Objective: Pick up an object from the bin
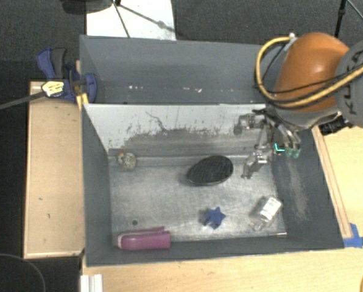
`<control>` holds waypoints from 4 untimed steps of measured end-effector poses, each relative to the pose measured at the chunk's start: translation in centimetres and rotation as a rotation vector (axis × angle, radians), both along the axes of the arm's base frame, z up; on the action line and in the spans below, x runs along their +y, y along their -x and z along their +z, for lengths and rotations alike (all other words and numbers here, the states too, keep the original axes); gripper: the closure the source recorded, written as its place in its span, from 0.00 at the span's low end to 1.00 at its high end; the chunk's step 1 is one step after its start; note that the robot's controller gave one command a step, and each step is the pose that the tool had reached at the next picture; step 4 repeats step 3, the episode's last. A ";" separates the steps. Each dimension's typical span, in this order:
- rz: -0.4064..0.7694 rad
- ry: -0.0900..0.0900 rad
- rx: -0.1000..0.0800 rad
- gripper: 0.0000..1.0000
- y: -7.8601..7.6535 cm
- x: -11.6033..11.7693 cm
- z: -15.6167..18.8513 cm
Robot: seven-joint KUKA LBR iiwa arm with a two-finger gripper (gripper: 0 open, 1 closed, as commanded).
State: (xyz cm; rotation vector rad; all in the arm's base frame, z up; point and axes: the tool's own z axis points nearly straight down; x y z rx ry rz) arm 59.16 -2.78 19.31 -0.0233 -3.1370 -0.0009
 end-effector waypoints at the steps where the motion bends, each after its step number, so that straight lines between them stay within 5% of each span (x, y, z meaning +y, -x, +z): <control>1: -0.049 -0.001 -0.002 0.00 1.1 2.3 -12.3; 2: -0.048 0.000 -0.006 1.00 0.9 2.2 -11.9; 3: 0.026 0.001 -0.014 1.00 2.3 1.6 5.8; 4: 0.026 0.001 -0.014 1.00 2.3 1.6 5.8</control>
Offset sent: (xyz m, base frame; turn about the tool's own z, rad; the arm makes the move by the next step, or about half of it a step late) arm -0.0101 0.0217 -0.1197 0.0505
